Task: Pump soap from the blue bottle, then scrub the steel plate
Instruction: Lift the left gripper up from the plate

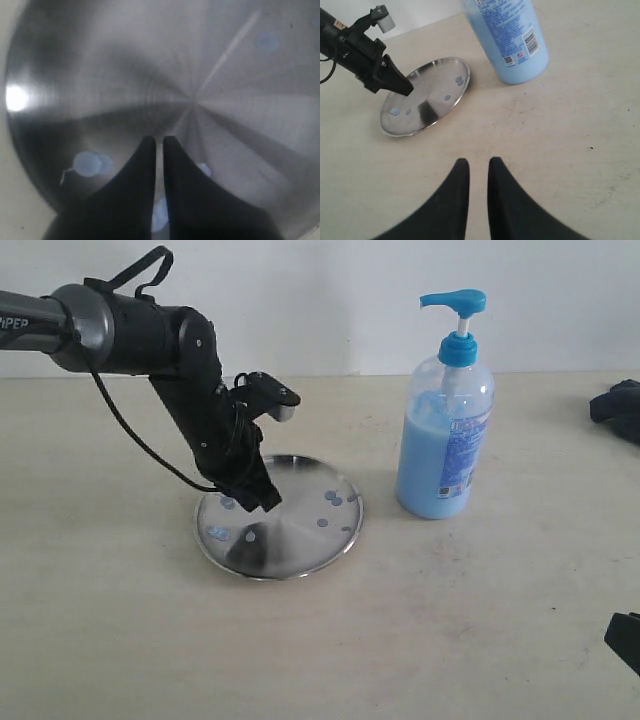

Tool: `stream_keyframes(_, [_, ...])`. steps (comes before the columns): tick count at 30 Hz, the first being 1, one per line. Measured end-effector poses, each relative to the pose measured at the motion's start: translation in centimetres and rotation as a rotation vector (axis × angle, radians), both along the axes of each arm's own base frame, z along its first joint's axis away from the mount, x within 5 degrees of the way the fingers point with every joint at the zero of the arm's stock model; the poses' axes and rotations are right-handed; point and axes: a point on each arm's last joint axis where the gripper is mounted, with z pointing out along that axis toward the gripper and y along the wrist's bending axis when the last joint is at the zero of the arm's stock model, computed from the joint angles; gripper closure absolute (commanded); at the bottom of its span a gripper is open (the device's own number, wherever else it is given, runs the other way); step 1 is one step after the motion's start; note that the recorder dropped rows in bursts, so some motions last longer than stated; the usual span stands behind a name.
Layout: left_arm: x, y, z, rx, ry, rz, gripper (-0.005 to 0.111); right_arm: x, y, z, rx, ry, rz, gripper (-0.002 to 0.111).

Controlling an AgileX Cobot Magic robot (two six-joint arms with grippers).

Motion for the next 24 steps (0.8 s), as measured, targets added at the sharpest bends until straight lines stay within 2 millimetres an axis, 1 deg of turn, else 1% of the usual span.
stream_keyframes(2, [0.6, 0.3, 0.5, -0.010, -0.061, -0.008, 0.102, 0.0, 0.0, 0.0, 0.000, 0.000, 0.000, 0.106])
stream_keyframes(3, [1.3, 0.2, 0.9, -0.053, -0.119, 0.036, 0.102, 0.0, 0.0, 0.0, 0.000, 0.000, 0.000, 0.106])
stream_keyframes(4, [1.8, 0.1, 1.2, -0.110, -0.162, 0.099, 0.102, 0.0, 0.0, 0.0, 0.000, 0.000, 0.000, 0.106])
stream_keyframes(6, [2.9, -0.7, 2.2, -0.297, -0.212, 0.280, 0.102, 0.0, 0.0, 0.0, 0.000, 0.000, 0.000, 0.106])
stream_keyframes(8, [2.9, -1.3, 2.7, -0.402, -0.192, 0.323, 0.102, 0.0, 0.0, 0.0, 0.000, 0.000, 0.000, 0.106])
stream_keyframes(10, [2.1, -1.8, 2.7, -0.416, -0.117, 0.217, 0.102, 0.0, 0.0, 0.0, 0.000, 0.000, 0.000, 0.106])
stream_keyframes(11, [1.3, -1.9, 2.6, -0.395, -0.061, 0.116, 0.102, 0.0, 0.0, 0.0, 0.000, 0.000, 0.000, 0.106])
stream_keyframes(14, [-0.8, -0.9, 1.8, -0.243, 0.094, -0.151, 0.102, 0.0, 0.0, 0.0, 0.000, 0.000, 0.000, 0.106])
stream_keyframes(15, [-1.0, -0.3, 1.5, -0.171, 0.104, -0.198, 0.102, 0.0, 0.0, 0.0, 0.000, 0.000, 0.000, 0.106])
stream_keyframes(16, [-0.8, 0.2, 1.3, -0.117, 0.094, -0.205, 0.102, 0.0, 0.0, 0.0, 0.000, 0.000, 0.000, 0.106])
stream_keyframes(18, [0.3, 1.2, 1.2, -0.044, 0.002, -0.138, 0.102, 0.0, 0.0, 0.0, 0.000, 0.000, 0.000, 0.106])
stream_keyframes(19, [1.0, 1.3, 1.3, -0.056, -0.048, -0.079, 0.102, 0.0, 0.0, 0.0, 0.000, 0.000, 0.000, 0.106])
stream_keyframes(21, [2.3, 0.9, 1.8, -0.174, -0.146, 0.105, 0.102, 0.0, 0.0, 0.0, 0.000, 0.000, 0.000, 0.106])
stream_keyframes(22, [2.6, 0.4, 2.2, -0.253, -0.155, 0.176, 0.102, 0.0, 0.0, 0.0, 0.000, 0.000, 0.000, 0.106])
stream_keyframes(23, [2.7, 0.0, 2.5, -0.316, -0.140, 0.209, 0.102, 0.0, 0.0, 0.0, 0.000, 0.000, 0.000, 0.106])
stream_keyframes(24, [2.4, -0.4, 2.6, -0.352, -0.107, 0.186, 0.102, 0.0, 0.0, 0.0, 0.000, 0.000, 0.000, 0.106])
